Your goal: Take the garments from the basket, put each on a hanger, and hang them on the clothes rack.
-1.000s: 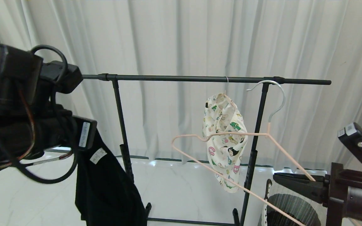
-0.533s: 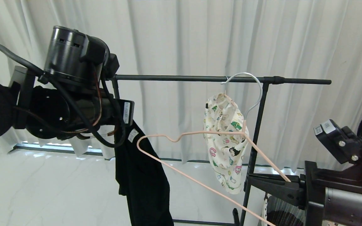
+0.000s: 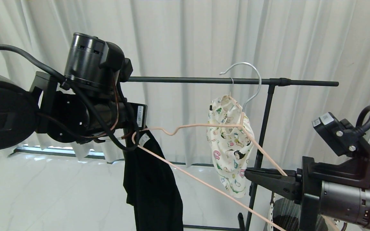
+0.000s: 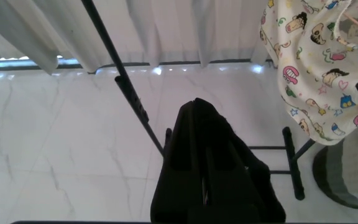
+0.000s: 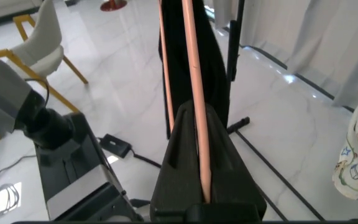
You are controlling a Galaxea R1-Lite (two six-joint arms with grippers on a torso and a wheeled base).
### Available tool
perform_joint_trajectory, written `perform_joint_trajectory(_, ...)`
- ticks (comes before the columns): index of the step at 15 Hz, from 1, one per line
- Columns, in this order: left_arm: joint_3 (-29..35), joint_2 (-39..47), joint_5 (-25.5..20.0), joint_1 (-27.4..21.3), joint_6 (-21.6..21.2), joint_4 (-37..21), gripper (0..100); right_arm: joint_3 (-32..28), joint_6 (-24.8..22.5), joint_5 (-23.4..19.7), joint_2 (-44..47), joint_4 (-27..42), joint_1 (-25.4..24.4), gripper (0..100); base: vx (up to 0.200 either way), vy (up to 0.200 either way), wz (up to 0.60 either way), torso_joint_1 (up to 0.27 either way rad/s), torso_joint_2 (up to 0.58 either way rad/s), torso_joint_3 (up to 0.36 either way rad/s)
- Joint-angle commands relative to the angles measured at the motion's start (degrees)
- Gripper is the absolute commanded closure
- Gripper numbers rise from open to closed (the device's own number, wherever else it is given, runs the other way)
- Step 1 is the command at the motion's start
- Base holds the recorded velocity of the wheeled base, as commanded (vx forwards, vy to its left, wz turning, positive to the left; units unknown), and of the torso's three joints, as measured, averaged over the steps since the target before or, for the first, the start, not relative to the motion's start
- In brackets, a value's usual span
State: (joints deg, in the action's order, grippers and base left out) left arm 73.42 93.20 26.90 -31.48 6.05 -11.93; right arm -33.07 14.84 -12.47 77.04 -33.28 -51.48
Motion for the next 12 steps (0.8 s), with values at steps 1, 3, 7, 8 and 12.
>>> perform_joint_trajectory(1,0.1,-0.1,0.2,-0.1,0.0,0.0,100,-0.2,0.1,0.1,1.9,-1.0,0.3,100,0.0,0.0,0.0,0.0,0.0,0.0)
perform_joint_trajectory(3,0.1,-0.1,0.2,-0.2,0.0,0.0,100,-1.4,0.3,0.1,3.0,-1.1,0.3,100,0.0,0.0,0.0,0.0,0.0,0.0)
perform_joint_trajectory(7,0.1,0.1,0.8,-0.1,0.2,0.2,100,-2.7,0.3,0.4,6.0,-3.5,0.7,100,0.0,0.0,0.0,0.0,0.0,0.0)
perform_joint_trajectory(8,0.1,0.2,1.6,-0.1,1.0,0.7,100,-2.8,0.2,1.5,7.1,-5.1,0.7,100,0.0,0.0,0.0,0.0,0.0,0.0)
perform_joint_trajectory(12,0.2,0.6,3.5,-0.2,2.0,1.3,100,-4.1,0.3,3.8,9.4,-7.1,0.4,100,0.0,0.0,0.0,0.0,0.0,0.0)
